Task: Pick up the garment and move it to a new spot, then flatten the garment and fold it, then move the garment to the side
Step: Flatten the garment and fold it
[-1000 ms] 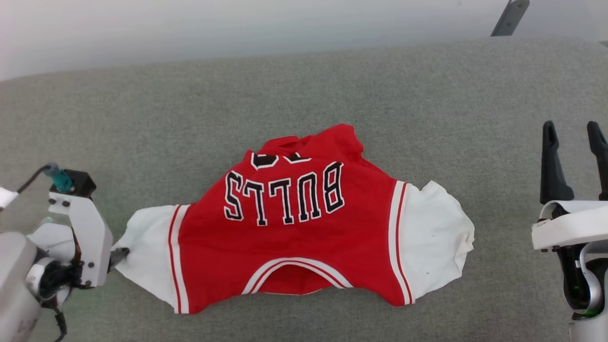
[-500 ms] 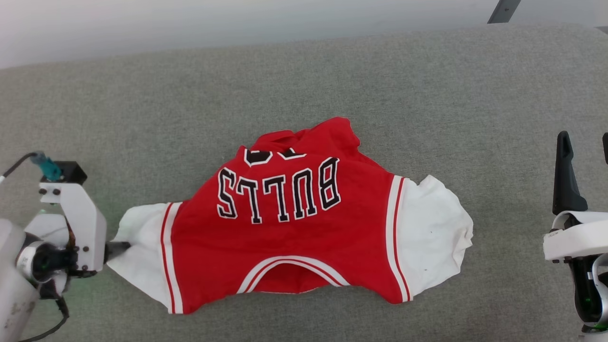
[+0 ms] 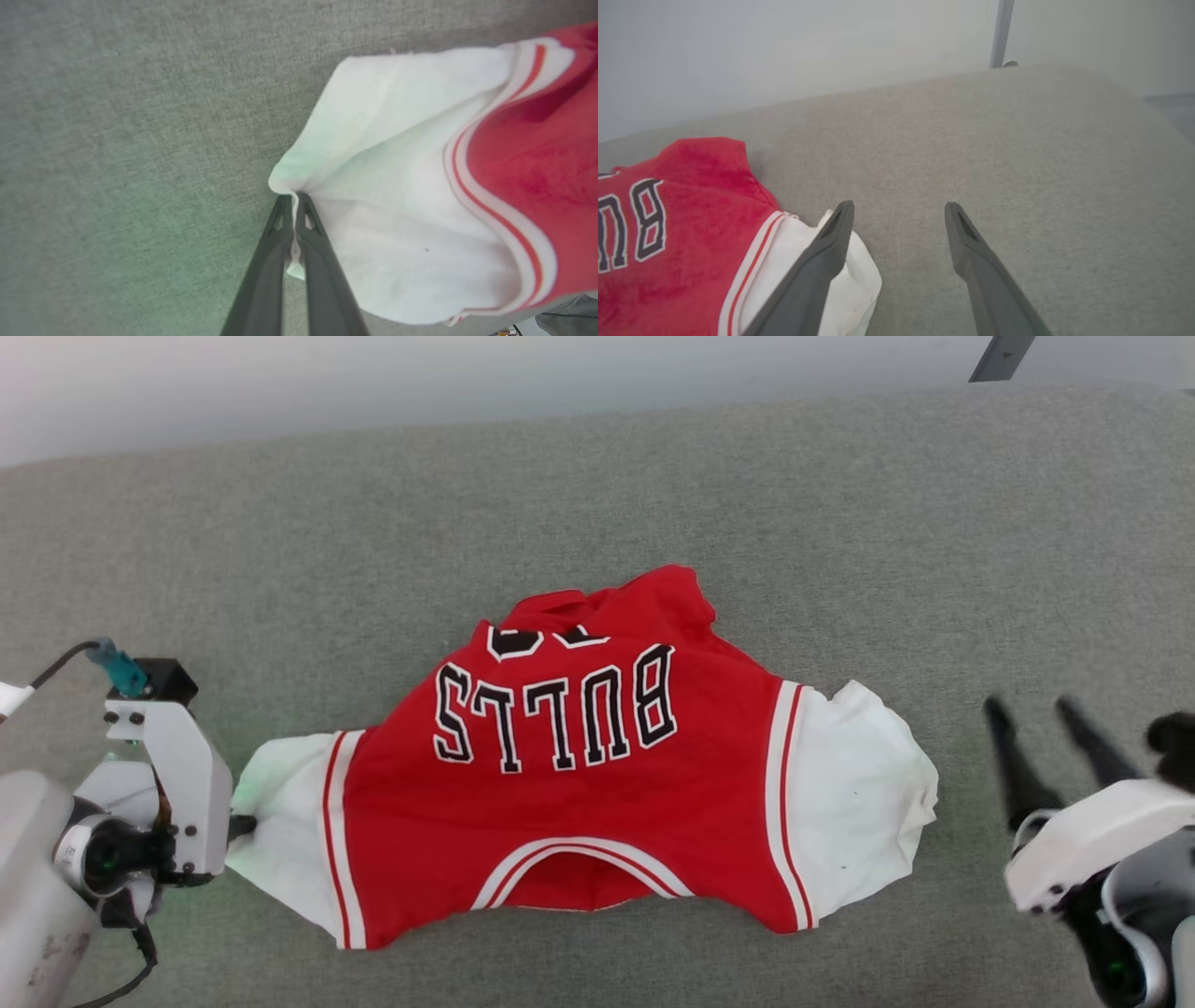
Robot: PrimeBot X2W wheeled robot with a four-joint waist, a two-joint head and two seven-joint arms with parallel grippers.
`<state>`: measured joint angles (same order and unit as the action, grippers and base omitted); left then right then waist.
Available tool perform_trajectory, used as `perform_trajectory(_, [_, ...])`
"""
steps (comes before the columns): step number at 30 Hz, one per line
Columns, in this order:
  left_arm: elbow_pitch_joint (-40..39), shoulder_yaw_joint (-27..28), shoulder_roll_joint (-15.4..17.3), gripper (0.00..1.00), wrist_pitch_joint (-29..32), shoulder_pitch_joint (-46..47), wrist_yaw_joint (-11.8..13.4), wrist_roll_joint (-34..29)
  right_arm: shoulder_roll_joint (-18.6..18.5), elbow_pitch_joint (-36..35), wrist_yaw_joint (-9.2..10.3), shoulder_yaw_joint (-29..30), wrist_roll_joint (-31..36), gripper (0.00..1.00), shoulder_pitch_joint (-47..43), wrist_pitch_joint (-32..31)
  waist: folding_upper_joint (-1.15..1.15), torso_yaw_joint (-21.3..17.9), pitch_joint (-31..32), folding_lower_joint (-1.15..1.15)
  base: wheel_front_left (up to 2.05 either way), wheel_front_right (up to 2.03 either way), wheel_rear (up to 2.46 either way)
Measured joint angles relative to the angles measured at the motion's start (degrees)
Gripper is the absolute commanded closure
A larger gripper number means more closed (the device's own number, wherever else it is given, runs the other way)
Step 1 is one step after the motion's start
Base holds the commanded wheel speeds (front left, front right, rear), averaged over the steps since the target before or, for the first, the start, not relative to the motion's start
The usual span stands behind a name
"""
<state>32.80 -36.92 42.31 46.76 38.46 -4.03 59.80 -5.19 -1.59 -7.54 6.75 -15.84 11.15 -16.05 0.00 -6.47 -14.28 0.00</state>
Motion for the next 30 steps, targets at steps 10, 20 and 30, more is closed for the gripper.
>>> perform_trajectory(10, [-0.7,-0.2,-0.7,1.0,-1.2,0.4,0.0,-0.6,-2.2,2.8,0.01,-3.4,-5.5,0.0,-2.0,-15.5,0.0,1.7,-0.6,0.0,0.0,0.0,0.0])
perform_trajectory(20, [-0.9,-0.7,-1.8,1.0,-2.1,1.8,-0.5,-1.2,-3.1,10.5,0.0,-4.9,-5.1,1.0,3.4,-22.4,0.0,3.5,-2.0,0.0,0.0,0.0,0.0])
perform_trajectory(30, [-0.6,-0.4,-2.3,1.0,-3.2,3.1,-0.2,-1.4,-3.4,11.2,0.01,-2.5,-10.0,1.0,7.4,-24.8,0.0,4.8,-1.3,0.0,0.0,0.0,0.0])
